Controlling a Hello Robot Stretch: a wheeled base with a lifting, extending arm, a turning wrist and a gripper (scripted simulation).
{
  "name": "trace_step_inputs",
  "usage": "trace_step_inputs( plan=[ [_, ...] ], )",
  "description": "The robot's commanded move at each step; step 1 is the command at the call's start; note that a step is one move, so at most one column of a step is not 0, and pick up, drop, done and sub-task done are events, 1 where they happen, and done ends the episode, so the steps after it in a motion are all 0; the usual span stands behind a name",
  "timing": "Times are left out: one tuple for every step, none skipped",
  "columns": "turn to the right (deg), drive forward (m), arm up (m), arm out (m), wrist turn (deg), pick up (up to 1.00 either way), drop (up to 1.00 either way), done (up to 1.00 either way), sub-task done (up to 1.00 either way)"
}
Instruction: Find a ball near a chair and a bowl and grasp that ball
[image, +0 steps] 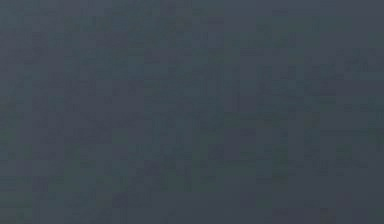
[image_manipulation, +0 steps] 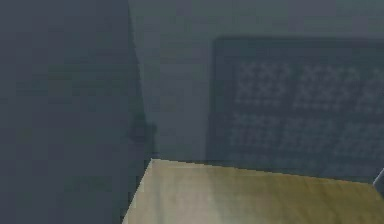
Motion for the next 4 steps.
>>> trace_step_inputs(
  plan=[
    [-45.0,0.00,0.00,0.00,0.0,0.00,0.00,0.00,0.00],
    [-45.0,0.00,0.00,0.00,0.0,0.00,0.00,0.00,0.00],
    [-6.0,0.00,0.00,0.00,0.0,0.00,0.00,0.00,0.00],
    [0.0,0.55,0.00,0.00,0.0,0.00,0.00,0.00,0.00]
  ],
)
